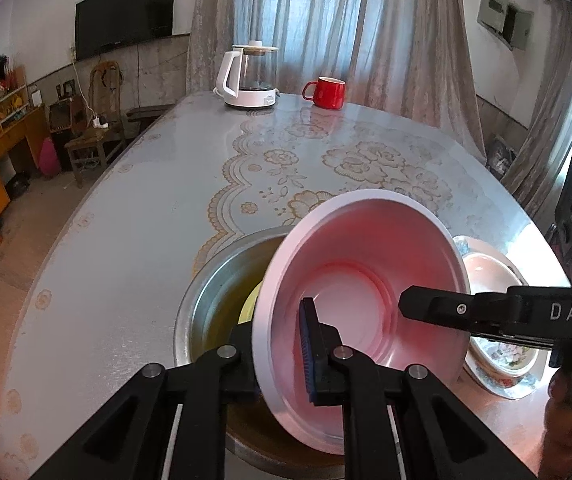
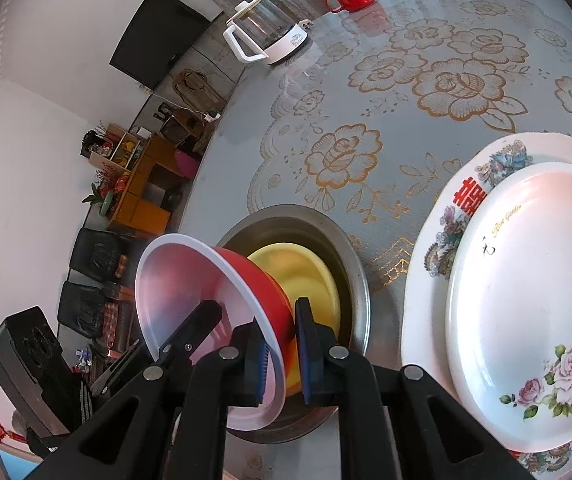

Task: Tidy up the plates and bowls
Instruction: 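Carry the pink-and-red bowl with the right tool over the yellow bowl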

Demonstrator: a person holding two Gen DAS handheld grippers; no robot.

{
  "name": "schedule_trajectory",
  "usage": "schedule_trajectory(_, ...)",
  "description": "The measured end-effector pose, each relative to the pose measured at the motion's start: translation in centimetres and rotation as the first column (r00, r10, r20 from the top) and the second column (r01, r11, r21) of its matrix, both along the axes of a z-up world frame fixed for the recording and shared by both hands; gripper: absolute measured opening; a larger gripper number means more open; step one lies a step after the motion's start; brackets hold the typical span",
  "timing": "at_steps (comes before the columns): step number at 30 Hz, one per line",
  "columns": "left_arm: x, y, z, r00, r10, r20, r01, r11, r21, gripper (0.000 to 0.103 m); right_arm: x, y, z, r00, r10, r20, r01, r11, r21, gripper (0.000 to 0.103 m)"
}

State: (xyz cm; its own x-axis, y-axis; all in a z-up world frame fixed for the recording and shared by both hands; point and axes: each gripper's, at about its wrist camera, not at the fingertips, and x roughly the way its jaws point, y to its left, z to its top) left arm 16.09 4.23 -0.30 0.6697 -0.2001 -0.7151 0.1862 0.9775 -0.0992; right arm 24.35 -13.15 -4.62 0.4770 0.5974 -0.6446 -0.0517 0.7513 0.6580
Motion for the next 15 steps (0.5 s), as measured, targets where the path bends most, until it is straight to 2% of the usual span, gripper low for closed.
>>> schedule_trajectory(15, -0.21, -0.46, -0.62, 1.0, 0.021, 0.01, -0.021, 0.998, 0.06, 0.014, -0.16, 0.7, -0.12, 1.0, 0.004, -0.001, -0.004, 1.0, -0.026, 0.013)
